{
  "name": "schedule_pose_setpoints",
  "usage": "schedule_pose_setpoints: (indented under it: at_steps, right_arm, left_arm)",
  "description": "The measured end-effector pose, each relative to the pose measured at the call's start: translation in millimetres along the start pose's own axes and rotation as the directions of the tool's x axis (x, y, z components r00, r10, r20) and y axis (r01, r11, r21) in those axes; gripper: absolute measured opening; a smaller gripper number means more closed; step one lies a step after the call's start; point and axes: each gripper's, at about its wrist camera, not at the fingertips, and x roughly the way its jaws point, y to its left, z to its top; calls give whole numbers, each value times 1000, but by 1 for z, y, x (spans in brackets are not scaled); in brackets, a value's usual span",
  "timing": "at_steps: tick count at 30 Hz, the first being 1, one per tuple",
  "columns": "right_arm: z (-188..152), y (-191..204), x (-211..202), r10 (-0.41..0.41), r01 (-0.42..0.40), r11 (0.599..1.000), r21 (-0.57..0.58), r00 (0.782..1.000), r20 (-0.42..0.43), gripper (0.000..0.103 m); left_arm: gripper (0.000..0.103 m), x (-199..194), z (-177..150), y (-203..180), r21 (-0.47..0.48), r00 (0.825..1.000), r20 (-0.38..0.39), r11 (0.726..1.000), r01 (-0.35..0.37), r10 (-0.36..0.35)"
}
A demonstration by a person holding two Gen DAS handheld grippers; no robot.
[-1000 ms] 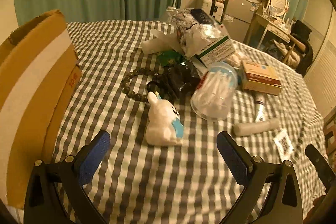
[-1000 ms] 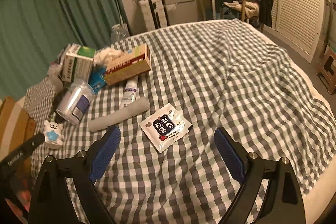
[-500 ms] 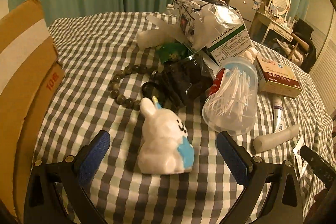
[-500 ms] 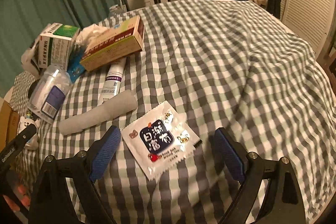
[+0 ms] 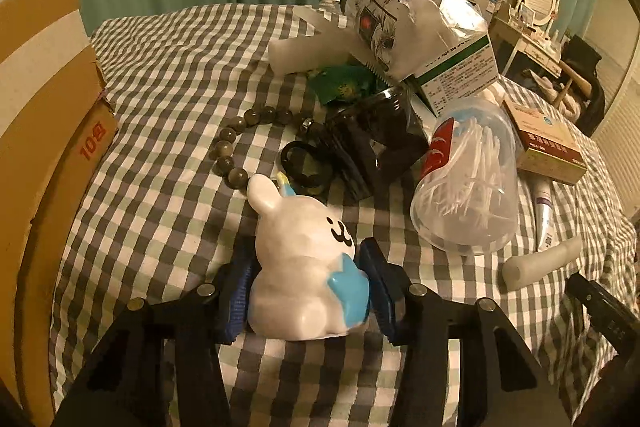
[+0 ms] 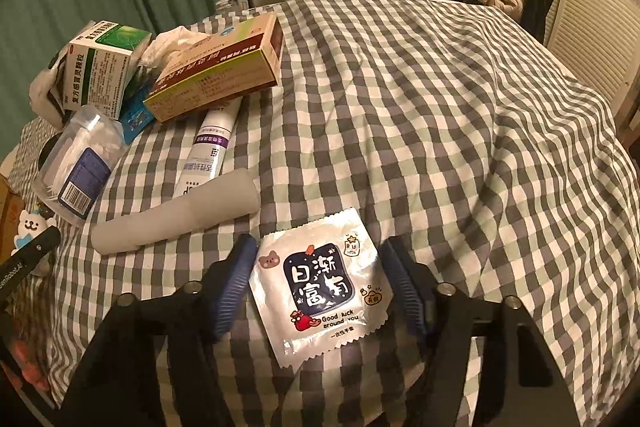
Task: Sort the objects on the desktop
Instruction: 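Grasp the white bunny figurine with the left tool while the right tool grasps the white sachet, then carry bunny and sachet over the box and open both tools to drop them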
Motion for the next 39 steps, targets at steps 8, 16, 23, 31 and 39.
schedule_pose_setpoints:
  at_steps: [8, 16, 23, 31, 39]
  right_arm:
    - [-6, -6, -19, 62, -63, 997, 43, 998, 4, 38]
    - [-12, 1, -67, 138, -143, 988, 60, 986, 90, 32]
    - [-27, 25, -111, 200, -204, 979, 19, 970, 136, 31]
    - [-35, 60, -158, 230, -224, 973, -55, 961, 154, 30]
    - [-25, 154, -216, 389, -351, 910, -222, 907, 161, 30]
  left_arm:
    - [51, -19, -10, 7, 10, 1000, -5, 1000, 17, -17]
    - [51, -58, -18, 16, 33, 999, 14, 999, 31, -31]
    - [51, -107, -12, 25, 57, 994, 80, 996, 73, -78]
    - [51, -166, 0, 38, 85, 981, 157, 991, 102, -115]
    - [51, -220, 21, 85, 34, 963, 249, 995, 96, -101]
